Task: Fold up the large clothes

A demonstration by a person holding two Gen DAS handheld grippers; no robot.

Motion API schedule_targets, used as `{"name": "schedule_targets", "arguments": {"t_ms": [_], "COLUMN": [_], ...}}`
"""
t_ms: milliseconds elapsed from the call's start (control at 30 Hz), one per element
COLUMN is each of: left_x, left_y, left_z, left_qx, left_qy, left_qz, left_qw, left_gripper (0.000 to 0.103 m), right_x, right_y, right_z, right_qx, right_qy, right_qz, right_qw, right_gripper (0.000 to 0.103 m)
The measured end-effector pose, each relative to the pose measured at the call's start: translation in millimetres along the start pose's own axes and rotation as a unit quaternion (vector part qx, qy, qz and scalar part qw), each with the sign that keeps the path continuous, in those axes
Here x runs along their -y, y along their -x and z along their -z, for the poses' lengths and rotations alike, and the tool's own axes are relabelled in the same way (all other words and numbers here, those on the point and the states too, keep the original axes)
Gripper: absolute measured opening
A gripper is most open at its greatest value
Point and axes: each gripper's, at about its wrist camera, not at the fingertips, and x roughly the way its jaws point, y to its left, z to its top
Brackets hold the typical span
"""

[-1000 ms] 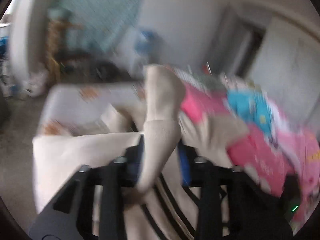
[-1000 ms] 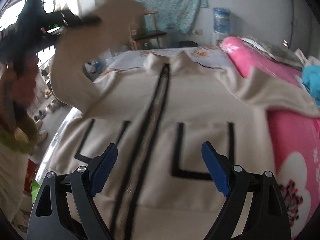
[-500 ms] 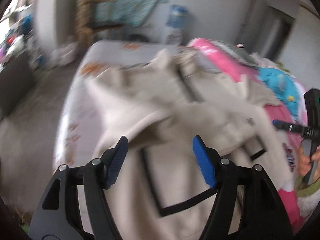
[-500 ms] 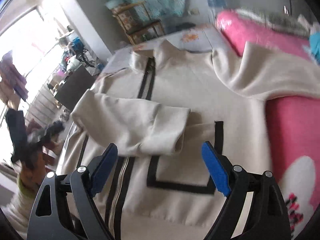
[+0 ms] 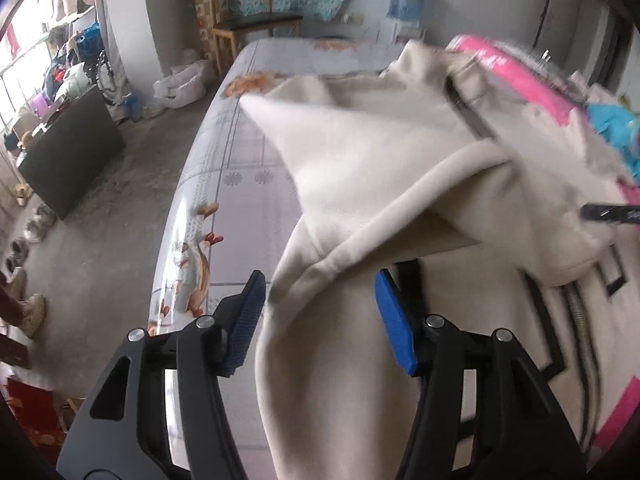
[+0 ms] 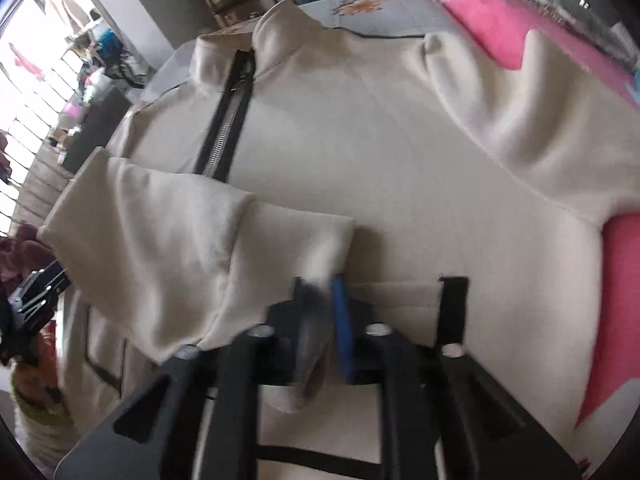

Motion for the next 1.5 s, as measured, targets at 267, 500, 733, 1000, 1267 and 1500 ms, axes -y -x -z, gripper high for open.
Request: {"name": "schedule_targets", "arguments": {"t_ms": [267, 500, 733, 1000, 1267, 1500], "left_x": [-6, -13, -11, -21, -49, -25], "left_y": [-9, -11, -10, 12, 45, 19], "left_z": [-5, -4, -4, 9, -5, -28], "left_qx": [0.014, 0.023, 0.019, 0.003, 0.012, 0.016], "left_qy": [0.014, 0.036, 0.023, 0.025, 0.074, 0.074], "left_qz": [-0.025, -0.030, -0.043, 0.008, 0.054, 0.047], "left_qw": [0.9995, 0.9986, 0.9987, 0.9996, 0.9957, 0.9960], "left_gripper": [0.039, 0.021, 0.017, 0.019, 0.021, 0.021], "right_x": [-12, 37, 71, 96, 74, 38], "right_y": [100, 64, 43, 16, -23, -22], "right_z": [-64, -69, -70, -62, -66, -64], "right_qx": [0.185, 0.143, 0.151, 0.054, -0.009, 0.009], "right_qy": [0.026, -0.030, -0.074, -0.115, -0.071, 0.018], "right_qz": [-0.007, -0.006, -0.041, -0.086, -0.035, 0.058], "right_qw": [0.982, 0.989, 0.985, 0.988, 0.997, 0.998], "right_gripper": [0.005, 0.005, 0.005, 0.015, 0.046, 0.006]}}
